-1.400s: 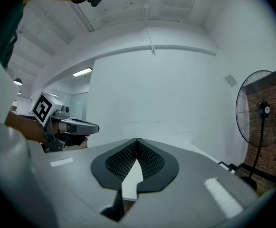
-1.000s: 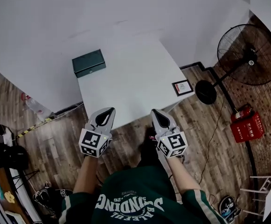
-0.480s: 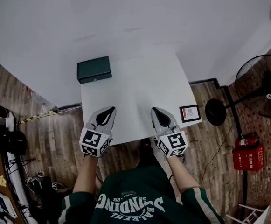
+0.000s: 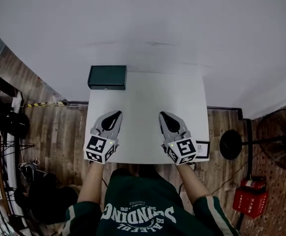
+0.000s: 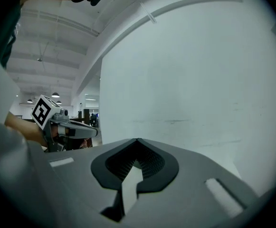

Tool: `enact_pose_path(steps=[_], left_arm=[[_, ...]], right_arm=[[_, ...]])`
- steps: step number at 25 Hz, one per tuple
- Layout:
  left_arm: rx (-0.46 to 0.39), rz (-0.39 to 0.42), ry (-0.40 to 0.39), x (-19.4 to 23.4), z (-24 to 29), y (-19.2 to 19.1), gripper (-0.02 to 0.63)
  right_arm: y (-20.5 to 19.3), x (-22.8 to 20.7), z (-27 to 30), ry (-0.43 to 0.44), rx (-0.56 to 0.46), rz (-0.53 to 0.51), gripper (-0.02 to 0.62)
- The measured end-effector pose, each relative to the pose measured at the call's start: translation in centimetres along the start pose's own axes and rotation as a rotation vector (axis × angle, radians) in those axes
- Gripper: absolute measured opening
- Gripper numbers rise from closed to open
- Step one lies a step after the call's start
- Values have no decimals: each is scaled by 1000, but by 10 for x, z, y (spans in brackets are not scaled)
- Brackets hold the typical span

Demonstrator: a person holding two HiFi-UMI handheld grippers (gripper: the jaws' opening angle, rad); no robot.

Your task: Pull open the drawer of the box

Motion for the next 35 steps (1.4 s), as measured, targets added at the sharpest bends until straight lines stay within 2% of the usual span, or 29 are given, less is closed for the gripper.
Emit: enact_pose_path(steps=[6, 14, 26, 35], left_arm=[[-5, -37, 75, 21, 7, 0, 52], [6, -75, 123, 68, 12, -7, 52], [108, -153, 137, 126, 20, -54, 52], [177, -192, 139, 170, 37, -90, 56]], right_arm=[[1, -14, 29, 50, 21, 3, 2], [2, -4, 71, 81, 42, 1, 2], [-30, 18, 118, 101, 152, 0, 2], [-44, 23, 140, 84, 206, -2, 2]])
Point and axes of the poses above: the fingertips, and each gripper's own axes: z forward along the fingers, x to its left, y out of its top, the point moved 9 cm from there along -z, backward along the fingers, and after that the axes turned 15 degrees about -y, right-handed, at the moved point
